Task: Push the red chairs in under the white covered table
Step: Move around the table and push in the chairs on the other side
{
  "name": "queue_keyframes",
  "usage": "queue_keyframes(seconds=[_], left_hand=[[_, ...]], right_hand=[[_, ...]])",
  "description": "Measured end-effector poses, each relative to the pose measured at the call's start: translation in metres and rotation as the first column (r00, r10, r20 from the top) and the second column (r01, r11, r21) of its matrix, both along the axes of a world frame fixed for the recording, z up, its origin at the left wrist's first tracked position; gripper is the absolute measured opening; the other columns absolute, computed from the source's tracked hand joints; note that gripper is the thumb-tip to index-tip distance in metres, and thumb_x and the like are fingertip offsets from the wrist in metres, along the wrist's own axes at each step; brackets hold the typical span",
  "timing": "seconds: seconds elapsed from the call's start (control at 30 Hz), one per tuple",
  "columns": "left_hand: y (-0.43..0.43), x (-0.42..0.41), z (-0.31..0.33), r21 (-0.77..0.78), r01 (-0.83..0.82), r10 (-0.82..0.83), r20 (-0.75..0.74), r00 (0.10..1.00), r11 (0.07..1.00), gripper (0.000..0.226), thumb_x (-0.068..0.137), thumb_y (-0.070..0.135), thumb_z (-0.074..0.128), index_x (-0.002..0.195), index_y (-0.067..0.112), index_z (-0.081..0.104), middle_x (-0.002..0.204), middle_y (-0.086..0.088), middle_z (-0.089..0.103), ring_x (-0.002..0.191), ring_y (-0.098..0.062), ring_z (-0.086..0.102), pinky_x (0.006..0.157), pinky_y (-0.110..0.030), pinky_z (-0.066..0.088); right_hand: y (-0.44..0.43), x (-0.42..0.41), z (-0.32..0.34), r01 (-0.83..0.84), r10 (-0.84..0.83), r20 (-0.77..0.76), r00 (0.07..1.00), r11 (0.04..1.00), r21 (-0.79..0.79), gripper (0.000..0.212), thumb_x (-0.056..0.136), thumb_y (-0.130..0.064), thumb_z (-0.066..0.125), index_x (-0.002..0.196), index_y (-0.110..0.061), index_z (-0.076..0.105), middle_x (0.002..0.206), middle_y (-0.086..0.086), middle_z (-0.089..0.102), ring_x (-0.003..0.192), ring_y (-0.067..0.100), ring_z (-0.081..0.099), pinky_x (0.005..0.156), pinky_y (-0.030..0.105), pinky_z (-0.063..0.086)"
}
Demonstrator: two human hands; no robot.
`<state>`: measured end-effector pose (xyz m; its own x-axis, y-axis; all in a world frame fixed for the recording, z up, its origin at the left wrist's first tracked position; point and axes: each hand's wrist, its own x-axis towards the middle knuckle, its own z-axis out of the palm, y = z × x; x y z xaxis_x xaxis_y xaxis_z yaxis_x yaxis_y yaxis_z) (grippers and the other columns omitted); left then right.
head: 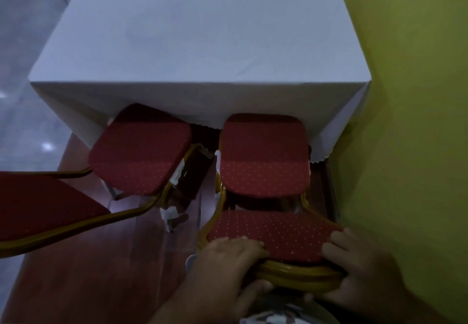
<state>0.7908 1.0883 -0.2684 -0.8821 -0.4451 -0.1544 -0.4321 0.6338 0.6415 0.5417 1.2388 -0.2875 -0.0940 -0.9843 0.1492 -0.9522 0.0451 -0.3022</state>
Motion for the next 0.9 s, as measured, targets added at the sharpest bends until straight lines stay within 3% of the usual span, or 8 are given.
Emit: queue_keyframes(seconds=[0.03, 0.07, 0.17, 0.3, 0.47, 0.63, 0.73, 0.9], left_hand=[[0.001, 0.001, -0.002, -0.060, -0.014, 0.014, -0.013, 1.000, 0.998, 0.046, 0.083, 0.062, 0.063, 0.121, 0.038, 0.062, 0.127, 0.023, 0.064, 0.120, 0.003, 0.055, 0.101, -0.027, 0.045], [0.003, 0.001, -0.005, -0.114, -0.024, 0.021, -0.028, 0.999, 0.993, 0.043, 0.081, 0.060, 0.065, 0.117, 0.035, 0.063, 0.122, 0.021, 0.066, 0.114, 0.000, 0.058, 0.097, -0.025, 0.046], [0.007, 0.000, -0.011, -0.192, -0.080, 0.061, -0.104, 0.993, 0.978, 0.038, 0.083, 0.053, 0.064, 0.109, 0.027, 0.066, 0.112, 0.016, 0.069, 0.104, -0.008, 0.062, 0.093, -0.026, 0.040], [0.009, -0.002, -0.020, -0.288, -0.128, 0.079, -0.176, 0.981, 0.949, 0.039, 0.095, 0.058, 0.049, 0.107, 0.024, 0.064, 0.110, 0.011, 0.070, 0.098, -0.012, 0.065, 0.088, -0.030, 0.041], [0.001, -0.005, -0.019, -0.223, -0.165, 0.143, -0.115, 0.983, 0.961, 0.035, 0.090, 0.055, 0.053, 0.110, 0.028, 0.059, 0.109, 0.015, 0.066, 0.099, -0.008, 0.059, 0.085, -0.037, 0.048], [-0.020, -0.007, -0.021, -0.127, -0.210, 0.200, -0.088, 0.976, 0.969, 0.037, 0.096, 0.062, 0.036, 0.112, 0.032, 0.050, 0.114, 0.018, 0.051, 0.112, -0.005, 0.046, 0.097, -0.041, 0.032], [-0.032, -0.016, -0.016, -0.123, -0.268, 0.261, -0.070, 0.963, 0.956, 0.030, 0.095, 0.062, 0.035, 0.103, 0.034, 0.046, 0.101, 0.018, 0.048, 0.102, -0.006, 0.045, 0.099, -0.039, 0.029], [-0.047, -0.031, -0.012, -0.099, -0.297, 0.292, -0.064, 0.954, 0.950, 0.029, 0.095, 0.060, 0.033, 0.097, 0.034, 0.045, 0.093, 0.018, 0.046, 0.094, -0.008, 0.043, 0.101, -0.042, 0.030]], right_hand=[[-0.006, 0.001, 0.010, 0.056, -0.055, 0.059, 0.997, 0.998, -0.012, 0.078, 0.059, -0.097, 0.064, 0.069, -0.019, 0.069, 0.071, -0.002, 0.058, 0.062, 0.027, 0.061, 0.051, 0.038, 0.048], [-0.008, 0.007, 0.013, 0.112, -0.119, 0.089, 0.989, 0.991, 0.075, 0.079, 0.058, -0.097, 0.064, 0.070, -0.020, 0.069, 0.072, -0.003, 0.059, 0.064, 0.025, 0.061, 0.051, 0.038, 0.048], [-0.011, 0.007, 0.009, 0.080, -0.087, 0.141, 0.986, 0.995, 0.058, 0.077, 0.061, -0.096, 0.065, 0.068, -0.019, 0.065, 0.070, -0.004, 0.056, 0.063, 0.022, 0.058, 0.050, 0.036, 0.048], [-0.022, 0.003, 0.009, 0.049, -0.037, 0.170, 0.985, 0.996, -0.068, 0.077, 0.065, -0.091, 0.067, 0.064, -0.015, 0.058, 0.065, -0.003, 0.050, 0.058, 0.021, 0.051, 0.048, 0.033, 0.040], [-0.031, -0.001, 0.005, 0.045, -0.033, 0.139, 0.990, 0.995, -0.088, 0.075, 0.063, -0.094, 0.065, 0.067, -0.020, 0.051, 0.067, -0.008, 0.044, 0.061, 0.014, 0.044, 0.052, 0.028, 0.031], [-0.054, 0.007, -0.003, 0.131, -0.120, 0.097, 0.988, 0.985, -0.113, 0.075, 0.062, -0.098, 0.059, 0.069, -0.025, 0.044, 0.071, -0.011, 0.040, 0.064, 0.013, 0.043, 0.047, 0.029, 0.036], [-0.066, 0.013, -0.005, 0.209, -0.207, 0.049, 0.977, 0.976, -0.055, 0.072, 0.063, -0.103, 0.045, 0.075, -0.033, 0.036, 0.075, -0.015, 0.037, 0.068, 0.013, 0.040, 0.055, 0.030, 0.035], [-0.076, 0.018, -0.002, 0.324, -0.325, 0.016, 0.946, 0.945, 0.034, 0.073, 0.064, -0.106, 0.030, 0.082, -0.036, 0.041, 0.082, -0.015, 0.044, 0.077, 0.014, 0.042, 0.067, 0.036, 0.035]])
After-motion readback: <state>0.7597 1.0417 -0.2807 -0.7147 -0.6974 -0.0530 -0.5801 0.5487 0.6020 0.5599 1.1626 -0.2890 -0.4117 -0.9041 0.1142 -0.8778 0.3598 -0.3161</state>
